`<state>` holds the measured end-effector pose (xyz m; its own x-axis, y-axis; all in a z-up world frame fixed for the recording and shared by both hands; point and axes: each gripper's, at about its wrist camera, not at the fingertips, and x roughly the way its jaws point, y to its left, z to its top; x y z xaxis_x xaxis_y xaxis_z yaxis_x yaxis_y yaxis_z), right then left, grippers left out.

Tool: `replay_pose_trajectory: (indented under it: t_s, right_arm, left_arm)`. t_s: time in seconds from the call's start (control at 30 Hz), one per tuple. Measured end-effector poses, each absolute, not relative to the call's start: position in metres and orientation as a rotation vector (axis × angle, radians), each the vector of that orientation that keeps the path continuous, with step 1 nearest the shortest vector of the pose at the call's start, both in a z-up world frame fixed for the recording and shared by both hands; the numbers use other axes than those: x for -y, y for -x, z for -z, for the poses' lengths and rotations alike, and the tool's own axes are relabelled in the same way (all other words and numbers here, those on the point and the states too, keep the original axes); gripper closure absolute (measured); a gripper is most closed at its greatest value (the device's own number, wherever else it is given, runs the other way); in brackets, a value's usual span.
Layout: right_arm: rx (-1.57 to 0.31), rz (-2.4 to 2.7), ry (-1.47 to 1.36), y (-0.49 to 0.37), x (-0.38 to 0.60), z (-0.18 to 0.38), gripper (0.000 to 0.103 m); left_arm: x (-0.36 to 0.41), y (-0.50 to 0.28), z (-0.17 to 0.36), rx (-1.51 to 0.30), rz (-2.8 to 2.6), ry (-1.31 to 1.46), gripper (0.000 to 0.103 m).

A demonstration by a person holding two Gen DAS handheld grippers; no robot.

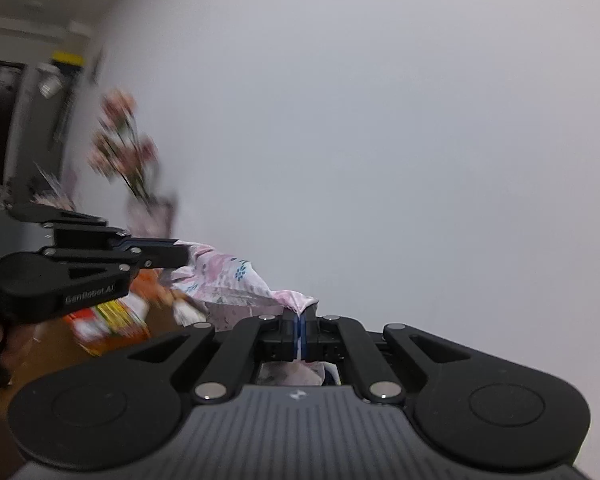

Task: Fold clothes
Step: 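Grasp the pink floral dress with both grippers and lift it up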

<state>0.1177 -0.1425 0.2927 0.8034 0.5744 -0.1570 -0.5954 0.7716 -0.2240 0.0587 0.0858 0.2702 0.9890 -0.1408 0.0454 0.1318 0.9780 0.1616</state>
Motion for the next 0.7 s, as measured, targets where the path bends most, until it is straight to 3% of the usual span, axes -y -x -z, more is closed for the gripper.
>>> replay_pose_trajectory:
  t_s: [0.17,0.4,0.6,0.7]
  right_arm:
    - [-0.007,-0.669,0.266,-0.012,0.193,-0.379,0.103]
    - [0.150,-0.598,0.334,0.098,0.216,-0.457,0.103]
    - [0.100,-0.489,0.389,0.054,0.195,-0.439,0.103]
    - [-0.044,-0.424,0.413,-0.022,0.180,-0.400,0.102]
  left_arm:
    - [-0.070,0.039,-0.340,0.203,0.210,-0.156,0.103]
    - [-0.057,0.096,-0.388,0.294,0.259,-0.115,0.103]
    - [-0.055,0.012,-0.354,0.103,0.228,-0.061,0.103]
    - [-0.055,-0.076,-0.301,-0.144,0.178,-0.069,0.093]
